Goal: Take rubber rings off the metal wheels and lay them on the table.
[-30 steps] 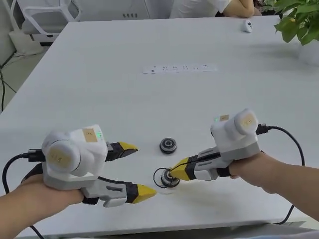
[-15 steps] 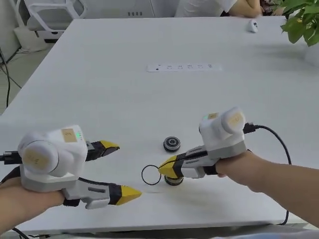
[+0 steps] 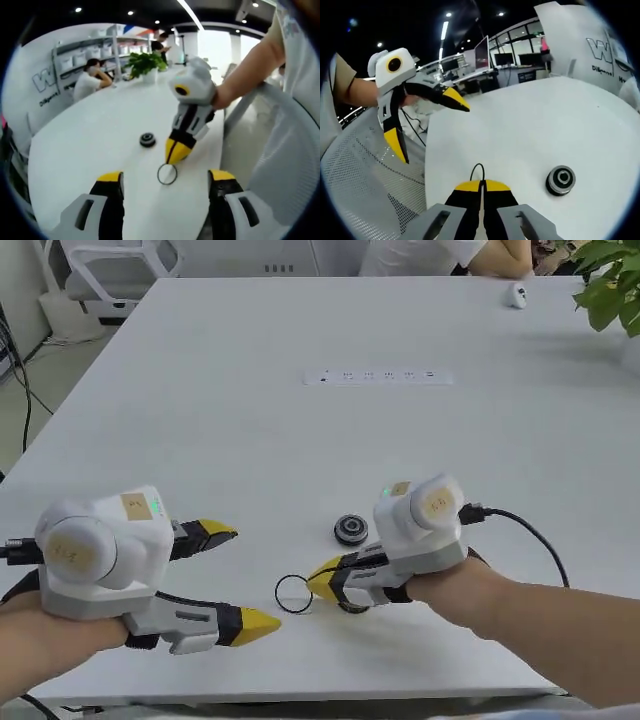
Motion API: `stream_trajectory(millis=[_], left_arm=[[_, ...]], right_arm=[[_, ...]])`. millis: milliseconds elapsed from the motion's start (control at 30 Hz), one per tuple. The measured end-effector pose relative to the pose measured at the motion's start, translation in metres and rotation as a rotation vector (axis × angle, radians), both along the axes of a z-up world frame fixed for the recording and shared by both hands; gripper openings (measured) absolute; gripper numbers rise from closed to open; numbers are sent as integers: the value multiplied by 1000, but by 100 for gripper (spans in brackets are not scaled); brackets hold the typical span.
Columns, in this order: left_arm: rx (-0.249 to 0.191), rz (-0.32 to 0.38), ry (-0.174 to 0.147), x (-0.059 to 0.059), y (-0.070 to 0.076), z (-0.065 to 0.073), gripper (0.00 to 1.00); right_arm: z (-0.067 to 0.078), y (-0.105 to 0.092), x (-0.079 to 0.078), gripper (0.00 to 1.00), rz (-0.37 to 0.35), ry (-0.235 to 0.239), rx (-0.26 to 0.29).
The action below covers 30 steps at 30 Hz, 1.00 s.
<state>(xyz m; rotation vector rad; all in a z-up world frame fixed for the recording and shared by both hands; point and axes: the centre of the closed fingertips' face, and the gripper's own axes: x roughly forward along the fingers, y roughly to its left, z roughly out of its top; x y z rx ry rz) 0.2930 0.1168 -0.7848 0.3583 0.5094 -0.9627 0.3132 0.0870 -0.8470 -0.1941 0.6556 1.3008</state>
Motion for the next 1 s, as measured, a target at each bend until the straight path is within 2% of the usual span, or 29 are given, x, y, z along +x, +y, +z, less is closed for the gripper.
stream_trajectory(millis=[133, 200, 300, 467, 800, 1000], left_arm=[[7, -1, 1, 0, 1, -1, 69], [5, 0, 1, 0, 1, -1, 69], [5, 0, 1, 1, 0, -1, 69], [3, -2, 2, 3, -2, -1, 69], [0, -26, 7, 5, -10, -1, 67], [-3, -37, 15, 9, -18, -4, 66]], right_arm=[[0, -1, 1, 0, 7, -22, -2], [0, -2, 1, 5, 7, -28, -2], [1, -4, 1, 6, 10, -29, -1], [9, -8, 3, 12, 4, -34, 23], [25, -23, 7, 17, -11, -52, 53], [29, -35, 8, 20, -20, -57, 59]])
